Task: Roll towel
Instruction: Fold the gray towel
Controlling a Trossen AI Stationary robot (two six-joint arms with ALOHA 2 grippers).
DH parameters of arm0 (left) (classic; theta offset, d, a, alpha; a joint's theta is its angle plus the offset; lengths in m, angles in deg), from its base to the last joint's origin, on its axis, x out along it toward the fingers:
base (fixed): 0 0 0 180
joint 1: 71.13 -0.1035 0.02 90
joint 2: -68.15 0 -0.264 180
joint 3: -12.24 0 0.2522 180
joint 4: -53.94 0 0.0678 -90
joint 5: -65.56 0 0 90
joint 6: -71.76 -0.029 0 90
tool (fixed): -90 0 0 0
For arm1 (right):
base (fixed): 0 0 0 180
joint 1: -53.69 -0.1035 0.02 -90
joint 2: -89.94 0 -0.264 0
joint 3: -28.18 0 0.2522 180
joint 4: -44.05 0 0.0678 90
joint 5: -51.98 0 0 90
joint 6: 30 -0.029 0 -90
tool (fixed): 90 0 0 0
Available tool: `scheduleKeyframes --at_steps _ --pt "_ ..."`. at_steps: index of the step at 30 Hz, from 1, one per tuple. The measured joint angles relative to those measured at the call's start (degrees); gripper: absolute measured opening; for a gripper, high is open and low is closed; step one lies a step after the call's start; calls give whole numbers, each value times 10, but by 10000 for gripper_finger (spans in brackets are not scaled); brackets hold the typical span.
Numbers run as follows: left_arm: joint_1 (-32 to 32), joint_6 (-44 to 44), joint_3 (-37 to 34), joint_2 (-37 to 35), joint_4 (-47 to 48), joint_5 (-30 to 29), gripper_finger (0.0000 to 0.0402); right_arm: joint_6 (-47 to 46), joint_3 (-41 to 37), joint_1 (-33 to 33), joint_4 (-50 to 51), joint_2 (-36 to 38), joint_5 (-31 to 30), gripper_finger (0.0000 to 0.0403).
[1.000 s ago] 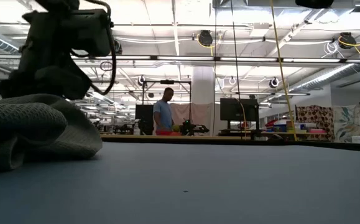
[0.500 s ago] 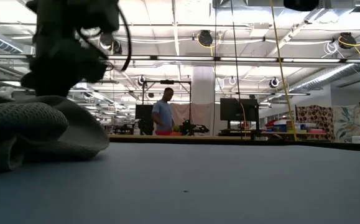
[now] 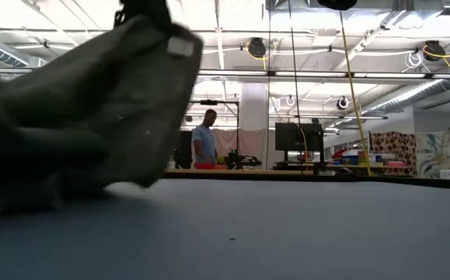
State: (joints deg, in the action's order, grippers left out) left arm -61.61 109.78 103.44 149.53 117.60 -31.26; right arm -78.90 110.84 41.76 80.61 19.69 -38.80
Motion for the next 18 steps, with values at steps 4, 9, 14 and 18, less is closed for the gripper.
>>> scheduleKeyframes --at_steps 4,9,14,18 --pt "0 -40 52 0 -1 -13 3 13 0 4 -3 -11 6 29" --pt "0 -73 109 0 0 -28 2 96 0 7 -4 -36 -7 83" --pt "1 -104 156 0 -13 -28 2 163 0 7 -35 -69 -49 138" --pt "13 -133 192 0 -27 -27 2 180 0 18 -61 -97 -68 171"
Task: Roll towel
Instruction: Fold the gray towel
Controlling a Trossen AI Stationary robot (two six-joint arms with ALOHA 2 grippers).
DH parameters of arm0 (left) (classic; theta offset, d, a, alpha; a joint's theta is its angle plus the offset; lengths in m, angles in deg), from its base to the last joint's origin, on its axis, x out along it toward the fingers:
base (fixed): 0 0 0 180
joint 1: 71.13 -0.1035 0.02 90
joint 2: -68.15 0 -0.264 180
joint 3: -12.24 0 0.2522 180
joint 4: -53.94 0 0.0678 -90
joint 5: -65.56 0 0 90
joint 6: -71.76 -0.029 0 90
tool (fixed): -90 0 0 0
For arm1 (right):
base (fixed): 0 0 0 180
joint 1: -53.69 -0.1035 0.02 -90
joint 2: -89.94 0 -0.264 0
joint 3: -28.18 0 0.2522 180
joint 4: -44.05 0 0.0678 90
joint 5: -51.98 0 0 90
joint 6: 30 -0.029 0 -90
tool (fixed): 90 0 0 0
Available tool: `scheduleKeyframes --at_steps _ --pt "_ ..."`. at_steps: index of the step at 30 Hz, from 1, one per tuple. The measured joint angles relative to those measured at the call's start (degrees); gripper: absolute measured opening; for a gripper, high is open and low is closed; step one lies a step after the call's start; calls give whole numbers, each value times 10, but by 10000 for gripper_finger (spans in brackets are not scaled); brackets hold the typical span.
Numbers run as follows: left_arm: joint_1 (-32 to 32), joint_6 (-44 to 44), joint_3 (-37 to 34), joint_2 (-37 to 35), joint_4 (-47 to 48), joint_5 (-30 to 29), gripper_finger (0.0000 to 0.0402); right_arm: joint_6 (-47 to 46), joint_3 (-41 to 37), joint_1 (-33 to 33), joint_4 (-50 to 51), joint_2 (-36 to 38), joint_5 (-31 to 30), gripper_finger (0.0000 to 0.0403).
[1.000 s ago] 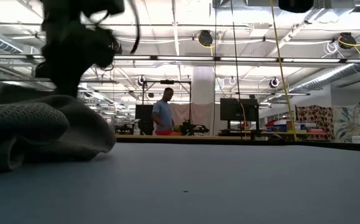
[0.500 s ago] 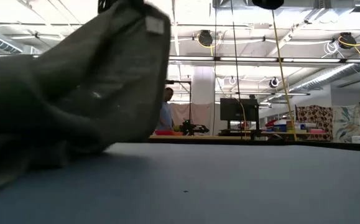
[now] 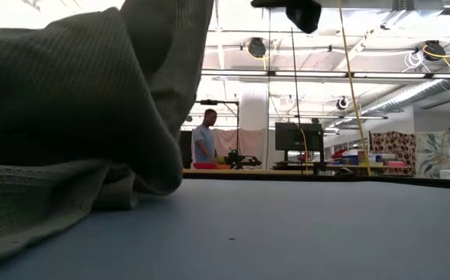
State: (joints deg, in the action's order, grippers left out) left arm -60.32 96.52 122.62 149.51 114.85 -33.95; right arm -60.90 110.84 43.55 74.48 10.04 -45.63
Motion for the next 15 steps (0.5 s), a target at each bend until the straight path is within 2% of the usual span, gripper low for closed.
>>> scheduleKeyframes --at_steps 6,10,15 --pt "18 -17 51 0 -3 3 2 11 0 24 -73 -18 5 198" --pt "21 -16 76 0 -2 -3 2 22 1 44 -131 -16 34 210" --pt "20 -31 100 0 -4 -13 2 58 40 56 -121 -12 35 222"
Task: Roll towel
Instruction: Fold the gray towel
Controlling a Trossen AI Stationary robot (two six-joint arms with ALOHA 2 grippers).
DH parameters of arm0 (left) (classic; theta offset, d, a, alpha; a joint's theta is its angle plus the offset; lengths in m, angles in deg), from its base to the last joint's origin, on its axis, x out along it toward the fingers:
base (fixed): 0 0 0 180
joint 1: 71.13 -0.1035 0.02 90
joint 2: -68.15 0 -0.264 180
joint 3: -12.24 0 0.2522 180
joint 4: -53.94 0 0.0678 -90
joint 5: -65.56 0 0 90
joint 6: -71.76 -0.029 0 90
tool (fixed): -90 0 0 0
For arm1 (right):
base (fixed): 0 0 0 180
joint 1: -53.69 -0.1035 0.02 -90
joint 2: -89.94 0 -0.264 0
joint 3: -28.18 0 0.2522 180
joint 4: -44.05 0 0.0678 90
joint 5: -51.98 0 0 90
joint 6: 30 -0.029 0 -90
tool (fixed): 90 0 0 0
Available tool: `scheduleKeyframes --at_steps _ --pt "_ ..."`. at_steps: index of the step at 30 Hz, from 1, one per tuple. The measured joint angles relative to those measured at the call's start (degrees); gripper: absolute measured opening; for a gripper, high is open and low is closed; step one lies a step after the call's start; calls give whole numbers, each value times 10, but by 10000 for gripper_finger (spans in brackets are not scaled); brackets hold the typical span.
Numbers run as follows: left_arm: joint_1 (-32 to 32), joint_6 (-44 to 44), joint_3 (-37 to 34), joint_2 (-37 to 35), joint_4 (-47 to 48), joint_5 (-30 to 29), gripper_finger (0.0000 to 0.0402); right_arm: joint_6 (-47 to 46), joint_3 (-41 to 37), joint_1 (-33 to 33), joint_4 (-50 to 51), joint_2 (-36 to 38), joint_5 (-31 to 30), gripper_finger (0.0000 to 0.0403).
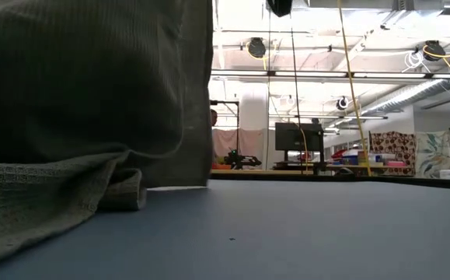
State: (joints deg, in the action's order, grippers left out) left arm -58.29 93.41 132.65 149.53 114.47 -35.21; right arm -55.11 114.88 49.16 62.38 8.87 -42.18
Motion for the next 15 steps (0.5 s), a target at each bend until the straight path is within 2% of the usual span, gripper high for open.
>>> scheduleKeyframes --at_steps 9,15 --pt "-19 -30 5 1 -17 -21 2 8 114 11 34 1 14 218" --pt "-35 -33 4 12 -59 -23 2 -15 142 11 97 1 13 214"
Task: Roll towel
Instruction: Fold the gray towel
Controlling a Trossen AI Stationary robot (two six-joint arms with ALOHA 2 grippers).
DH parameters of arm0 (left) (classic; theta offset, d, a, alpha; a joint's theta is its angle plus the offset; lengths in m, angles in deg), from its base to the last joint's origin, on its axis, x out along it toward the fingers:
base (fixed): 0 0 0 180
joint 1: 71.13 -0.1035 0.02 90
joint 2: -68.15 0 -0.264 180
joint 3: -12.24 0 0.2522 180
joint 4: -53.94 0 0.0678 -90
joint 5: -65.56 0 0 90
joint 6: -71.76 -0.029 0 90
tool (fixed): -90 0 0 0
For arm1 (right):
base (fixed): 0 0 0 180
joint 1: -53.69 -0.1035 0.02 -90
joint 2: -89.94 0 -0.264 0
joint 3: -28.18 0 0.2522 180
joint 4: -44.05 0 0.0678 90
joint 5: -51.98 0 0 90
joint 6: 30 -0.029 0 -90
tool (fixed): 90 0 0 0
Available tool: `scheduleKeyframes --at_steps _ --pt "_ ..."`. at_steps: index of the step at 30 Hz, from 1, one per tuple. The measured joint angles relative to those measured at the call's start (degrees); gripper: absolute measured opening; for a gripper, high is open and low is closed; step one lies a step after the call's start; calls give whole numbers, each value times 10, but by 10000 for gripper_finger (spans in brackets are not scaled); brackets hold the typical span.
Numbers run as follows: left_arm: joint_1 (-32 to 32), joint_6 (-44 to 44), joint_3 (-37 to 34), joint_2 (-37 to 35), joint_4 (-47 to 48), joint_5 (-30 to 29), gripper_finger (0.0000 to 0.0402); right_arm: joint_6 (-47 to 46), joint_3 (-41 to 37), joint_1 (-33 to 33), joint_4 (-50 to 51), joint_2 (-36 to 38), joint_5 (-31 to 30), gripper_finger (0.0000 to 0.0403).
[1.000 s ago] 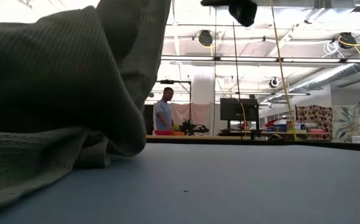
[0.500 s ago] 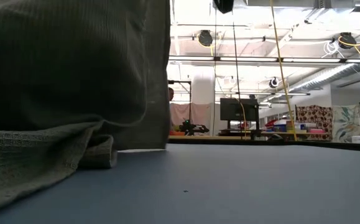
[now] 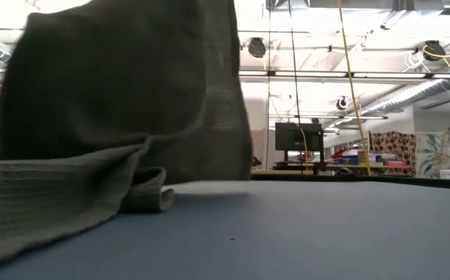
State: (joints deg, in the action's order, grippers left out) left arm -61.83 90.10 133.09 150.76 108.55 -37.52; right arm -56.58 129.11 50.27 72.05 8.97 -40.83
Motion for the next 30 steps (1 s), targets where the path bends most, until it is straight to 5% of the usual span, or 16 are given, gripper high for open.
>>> scheduleKeyframes --at_steps 8,17,23,30 --pt "-16 22 0 15 -18 -73 9 -71 0 -34 91 0 -4 214" --pt "-27 41 0 55 -76 -74 11 -21 0 -71 142 -9 -148 214" --pt "-27 83 0 82 -151 -73 12 18 0 -76 139 -22 -152 213" --pt "-26 84 0 78 -161 -72 12 -5 -1 -87 152 -23 -151 131"
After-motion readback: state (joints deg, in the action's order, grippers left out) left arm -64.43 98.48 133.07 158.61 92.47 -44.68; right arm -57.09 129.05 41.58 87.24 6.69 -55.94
